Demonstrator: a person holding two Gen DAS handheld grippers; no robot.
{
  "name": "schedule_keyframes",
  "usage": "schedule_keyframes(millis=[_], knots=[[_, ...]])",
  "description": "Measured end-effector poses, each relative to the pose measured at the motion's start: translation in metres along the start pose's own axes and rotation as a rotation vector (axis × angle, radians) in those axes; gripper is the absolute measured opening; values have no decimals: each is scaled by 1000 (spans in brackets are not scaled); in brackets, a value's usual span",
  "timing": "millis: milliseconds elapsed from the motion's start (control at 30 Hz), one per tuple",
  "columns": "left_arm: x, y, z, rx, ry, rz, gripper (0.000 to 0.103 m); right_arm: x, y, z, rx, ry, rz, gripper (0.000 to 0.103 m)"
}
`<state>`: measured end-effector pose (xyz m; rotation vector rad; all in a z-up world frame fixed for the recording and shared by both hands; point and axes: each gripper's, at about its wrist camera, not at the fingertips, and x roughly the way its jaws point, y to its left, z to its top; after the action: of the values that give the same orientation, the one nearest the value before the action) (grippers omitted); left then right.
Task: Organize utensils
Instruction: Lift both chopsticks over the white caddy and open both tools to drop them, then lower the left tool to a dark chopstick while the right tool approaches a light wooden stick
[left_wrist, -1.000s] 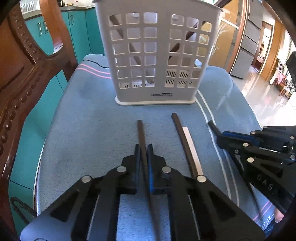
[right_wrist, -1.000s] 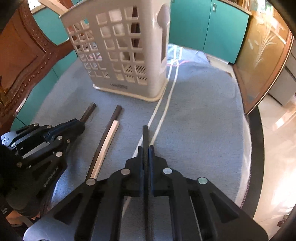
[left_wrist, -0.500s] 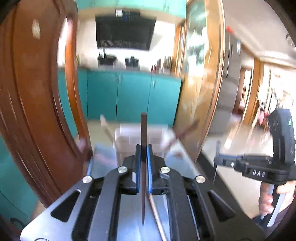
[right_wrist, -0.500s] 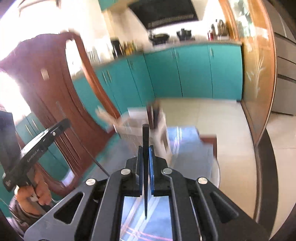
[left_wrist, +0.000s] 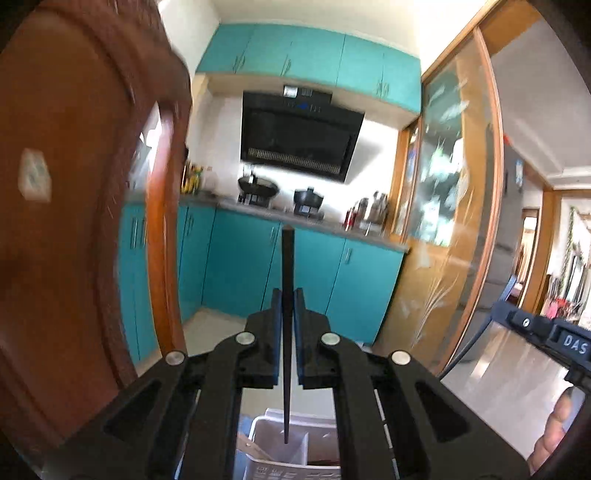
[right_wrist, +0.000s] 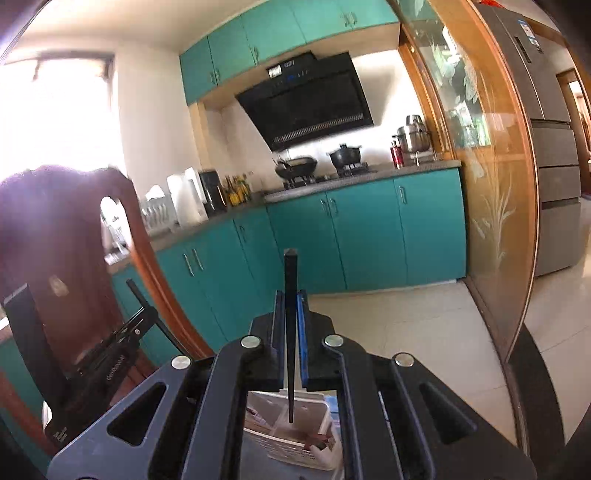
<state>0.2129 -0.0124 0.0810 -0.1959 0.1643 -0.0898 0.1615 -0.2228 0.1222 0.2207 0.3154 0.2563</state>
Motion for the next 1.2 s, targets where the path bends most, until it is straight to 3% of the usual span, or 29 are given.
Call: schedule_keyframes(millis=[167, 300, 400, 500, 600, 767, 800, 900, 1033, 1133, 1200], knots=[[31, -2, -29, 55, 91, 31, 7, 24, 10, -26, -87, 66, -39, 8], [26, 4, -35, 62, 104, 45, 9, -1, 14, -29, -99, 30, -34, 22], [11, 8, -36, 55, 101, 30, 22, -37, 21, -31, -122, -16, -20, 25], [-16, 6, -43, 94, 87, 25, 34, -68, 26, -52, -145, 6, 58, 25], [-39, 11, -59, 134, 99, 39, 39, -64, 24, -99, -167, 171, 118, 25], [-44, 28, -100, 138, 233, 58, 40, 31, 0, -235, -28, 734, 73, 25], [-42, 28, -107, 140, 265, 55, 40, 40, 0, -246, -20, 776, 73, 25], [-38, 25, -119, 169, 299, 56, 41, 59, 3, -267, -11, 849, 58, 25], [-36, 22, -129, 182, 336, 51, 45, 68, 7, -276, -44, 861, 10, 23], [-33, 22, -133, 189, 355, 48, 45, 69, -1, -271, -27, 875, -16, 19], [-31, 21, -137, 205, 361, 58, 46, 70, -8, -273, -18, 888, -28, 7]])
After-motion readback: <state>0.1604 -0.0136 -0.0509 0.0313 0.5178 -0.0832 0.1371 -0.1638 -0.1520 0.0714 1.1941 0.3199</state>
